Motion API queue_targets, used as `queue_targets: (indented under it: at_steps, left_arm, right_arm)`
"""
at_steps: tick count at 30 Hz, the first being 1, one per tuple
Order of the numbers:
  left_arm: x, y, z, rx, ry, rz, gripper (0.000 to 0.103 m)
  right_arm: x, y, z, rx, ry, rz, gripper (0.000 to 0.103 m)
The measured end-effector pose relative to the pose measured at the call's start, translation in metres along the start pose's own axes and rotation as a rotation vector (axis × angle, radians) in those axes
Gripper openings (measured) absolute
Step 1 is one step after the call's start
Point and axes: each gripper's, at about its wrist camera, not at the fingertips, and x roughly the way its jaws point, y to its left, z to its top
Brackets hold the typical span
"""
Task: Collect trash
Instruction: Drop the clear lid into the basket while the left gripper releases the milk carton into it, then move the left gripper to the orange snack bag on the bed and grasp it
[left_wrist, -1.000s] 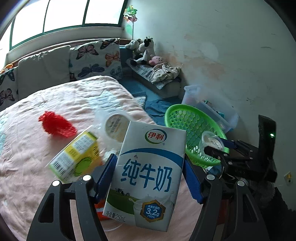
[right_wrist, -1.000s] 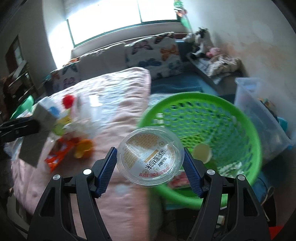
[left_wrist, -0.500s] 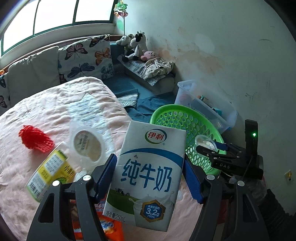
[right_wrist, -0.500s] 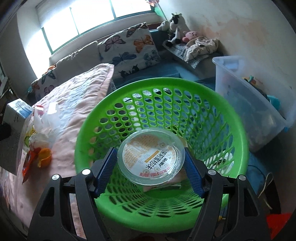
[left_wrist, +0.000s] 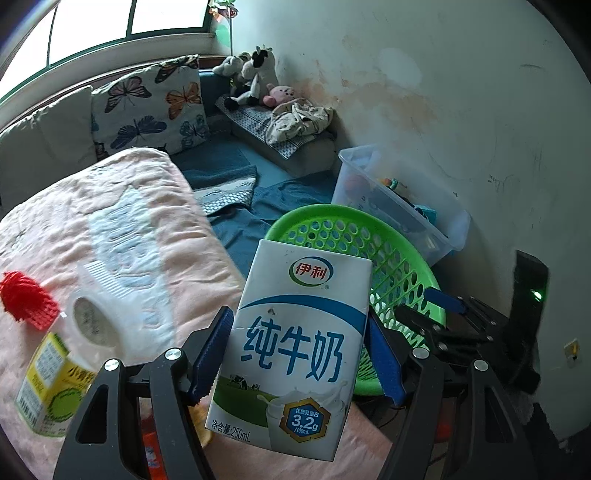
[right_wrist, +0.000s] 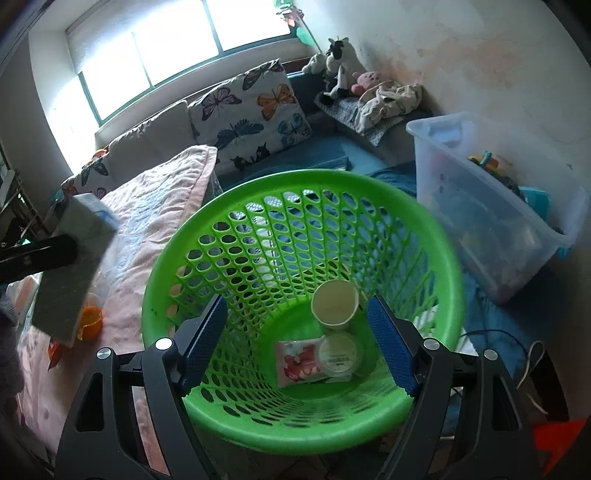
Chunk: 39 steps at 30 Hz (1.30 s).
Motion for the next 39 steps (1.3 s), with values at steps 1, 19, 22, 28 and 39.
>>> queue_targets:
  at_steps: [1,19,22,28,39]
  left_arm:
    - [0.005,-0.003,0.002,0.000,0.008,-0.005,0.068]
    - [0.066,-0.037,0.009,-0.019,0.085,-0.023,0.068]
    - [0.068,-0.037,0.008,-0.029,0.092,-0.030,0.068]
    - [0.060,-0.036,0.007,-0.048,0.072,-0.061,0.079]
    - [0.019,-0.024,-0.008,-0.052,0.005,-0.047,0.080]
  right_arm:
    - [-0.004,-0.002,-0.002,0.004,-0.005,0.003,0.078]
    - [-0.031,-0.020,-0.023,0.074,-0.032,0.005,0.078]
    - [-0.032,-0.020,-0.025,0.080,-0.030,0.008,0.078]
    - [-0.033,-0.019,-0.025,0.082,-0.029,0.012,0.078]
    - [-0.046,0.002,-0.023,0.037,-0.045,0.031,0.078]
